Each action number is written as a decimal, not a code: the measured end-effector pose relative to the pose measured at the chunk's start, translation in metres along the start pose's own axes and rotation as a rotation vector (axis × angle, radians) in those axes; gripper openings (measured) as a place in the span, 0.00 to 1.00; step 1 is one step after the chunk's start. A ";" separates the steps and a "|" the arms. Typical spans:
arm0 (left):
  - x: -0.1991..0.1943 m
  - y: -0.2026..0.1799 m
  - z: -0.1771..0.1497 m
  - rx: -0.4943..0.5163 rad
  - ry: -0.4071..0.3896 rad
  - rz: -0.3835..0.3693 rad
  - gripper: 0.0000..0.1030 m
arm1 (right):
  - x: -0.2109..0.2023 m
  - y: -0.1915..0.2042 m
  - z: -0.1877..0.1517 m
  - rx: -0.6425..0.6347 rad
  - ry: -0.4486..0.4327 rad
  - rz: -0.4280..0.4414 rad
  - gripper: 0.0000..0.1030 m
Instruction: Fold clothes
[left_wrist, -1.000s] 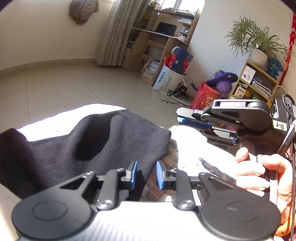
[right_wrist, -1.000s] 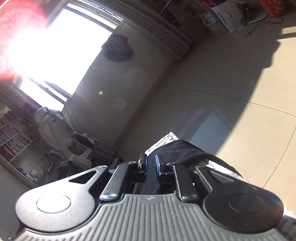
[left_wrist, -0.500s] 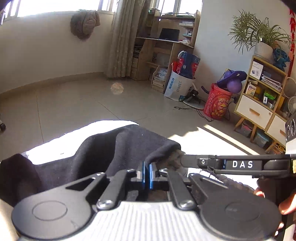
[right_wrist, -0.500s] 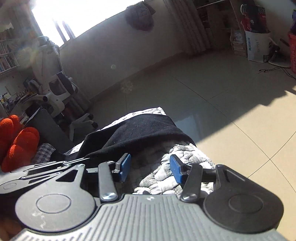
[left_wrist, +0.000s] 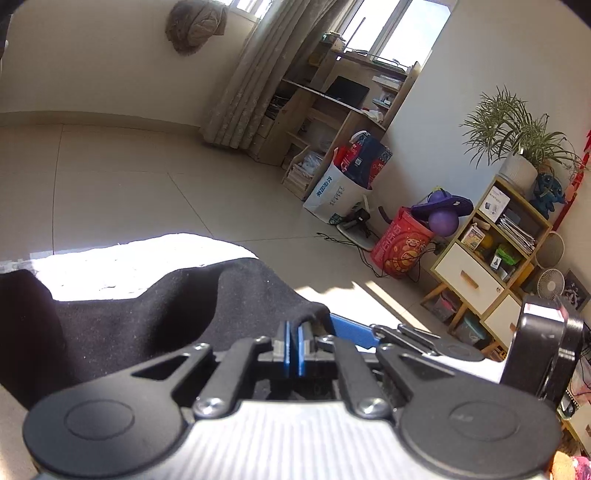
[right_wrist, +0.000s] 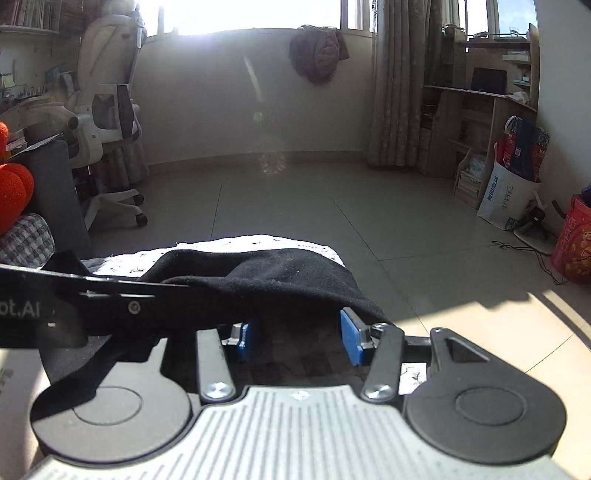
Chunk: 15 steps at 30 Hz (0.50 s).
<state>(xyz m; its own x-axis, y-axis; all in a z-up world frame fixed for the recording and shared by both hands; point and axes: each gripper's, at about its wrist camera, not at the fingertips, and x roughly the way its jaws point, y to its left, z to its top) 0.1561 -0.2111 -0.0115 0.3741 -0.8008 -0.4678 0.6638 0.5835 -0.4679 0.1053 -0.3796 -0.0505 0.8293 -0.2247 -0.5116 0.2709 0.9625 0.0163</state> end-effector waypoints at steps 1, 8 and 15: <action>-0.001 0.002 0.001 -0.022 -0.007 -0.014 0.04 | 0.002 -0.002 0.002 0.021 -0.003 -0.010 0.50; 0.006 0.000 -0.002 -0.027 0.027 -0.020 0.04 | 0.013 -0.040 0.019 0.196 -0.016 -0.077 0.50; 0.019 -0.006 -0.014 0.023 0.091 0.001 0.04 | 0.021 -0.086 0.042 0.273 -0.026 -0.170 0.50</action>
